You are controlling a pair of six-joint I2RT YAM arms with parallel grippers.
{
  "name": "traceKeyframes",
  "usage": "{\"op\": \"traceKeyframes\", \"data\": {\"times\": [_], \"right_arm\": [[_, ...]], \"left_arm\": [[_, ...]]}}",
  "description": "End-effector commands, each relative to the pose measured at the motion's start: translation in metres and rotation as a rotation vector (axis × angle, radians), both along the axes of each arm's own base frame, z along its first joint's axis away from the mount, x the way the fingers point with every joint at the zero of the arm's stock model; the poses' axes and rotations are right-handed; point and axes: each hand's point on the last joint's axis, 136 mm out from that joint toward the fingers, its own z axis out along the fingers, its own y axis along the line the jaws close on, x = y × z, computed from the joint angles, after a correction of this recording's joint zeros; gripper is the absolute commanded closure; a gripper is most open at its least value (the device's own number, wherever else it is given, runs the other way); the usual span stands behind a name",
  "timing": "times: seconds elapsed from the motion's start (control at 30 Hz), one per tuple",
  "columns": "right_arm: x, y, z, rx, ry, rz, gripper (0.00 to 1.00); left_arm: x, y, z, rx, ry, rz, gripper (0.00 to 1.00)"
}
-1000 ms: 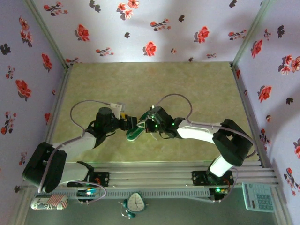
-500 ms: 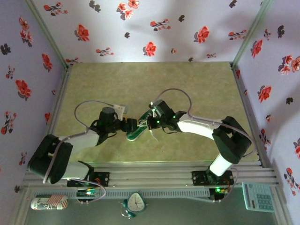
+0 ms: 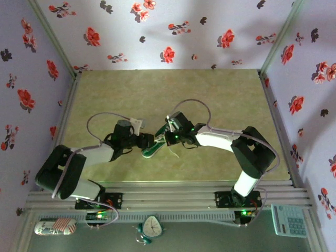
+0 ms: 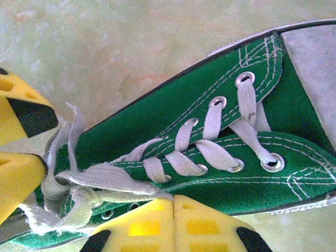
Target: Tie the shoes
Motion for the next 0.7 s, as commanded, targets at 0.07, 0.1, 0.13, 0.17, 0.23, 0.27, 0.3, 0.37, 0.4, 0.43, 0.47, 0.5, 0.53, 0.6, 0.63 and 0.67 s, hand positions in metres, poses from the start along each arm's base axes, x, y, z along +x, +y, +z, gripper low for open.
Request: {"op": "traceKeyframes", "data": {"times": [0.07,0.1,0.13,0.17,0.23,0.27,0.3,0.37,0.4,0.43,0.47,0.5,0.53,0.6,0.63,0.67], "right_arm": [[0.015,-0.01,-0.005,-0.056,-0.037,-0.025,1.0],[0.016,-0.011,-0.005,-0.061,-0.043,-0.026,1.0],[0.017,-0.013,-0.005,-0.067,-0.048,-0.033,1.0],[0.018,-0.014,-0.005,-0.074,-0.056,-0.038,1.0],[0.018,-0.017,-0.007,-0.084,-0.06,-0.045,1.0],[0.019,-0.017,-0.007,-0.084,-0.059,-0.042,1.0],[0.017,-0.016,-0.007,-0.081,-0.053,-0.036,0.99],[0.016,-0.014,-0.004,-0.06,-0.053,-0.034,0.96],[0.016,-0.013,-0.001,-0.05,-0.059,-0.036,0.95],[0.016,-0.014,0.003,-0.039,-0.066,-0.04,0.91],[0.016,-0.014,0.007,-0.03,-0.076,-0.042,0.88],[0.016,-0.014,0.012,-0.023,-0.083,-0.044,0.86],[0.015,-0.015,0.016,-0.016,-0.091,-0.046,0.84],[0.014,-0.017,0.023,-0.002,-0.101,-0.053,0.8],[0.013,-0.018,0.027,0.007,-0.107,-0.061,0.79],[0.012,-0.02,0.03,0.013,-0.111,-0.071,0.77]], "left_arm": [[0.002,-0.014,0.003,-0.028,-0.014,-0.037,0.66],[0.002,-0.015,0.002,-0.027,-0.01,-0.038,0.68],[0.002,-0.017,0.001,-0.029,-0.009,-0.04,0.71],[0.002,-0.018,0.0,-0.032,-0.007,-0.043,0.73],[0.001,-0.021,-0.002,-0.031,-0.002,-0.047,0.77],[0.001,-0.022,-0.003,-0.031,0.0,-0.051,0.78],[0.001,-0.023,-0.003,-0.031,0.003,-0.054,0.8],[0.0,-0.025,-0.004,-0.029,0.004,-0.06,0.82],[0.0,-0.026,-0.004,-0.03,0.005,-0.062,0.83],[0.0,-0.026,-0.004,-0.03,0.005,-0.062,0.83],[0.0,-0.026,-0.005,-0.03,0.006,-0.063,0.84],[0.0,-0.027,-0.004,-0.032,0.005,-0.064,0.84],[-0.001,-0.028,-0.005,-0.031,0.006,-0.066,0.84],[-0.001,-0.029,-0.004,-0.032,0.004,-0.068,0.84],[-0.001,-0.029,-0.004,-0.032,0.005,-0.069,0.84],[-0.002,-0.029,-0.004,-0.032,0.006,-0.071,0.84]]}}
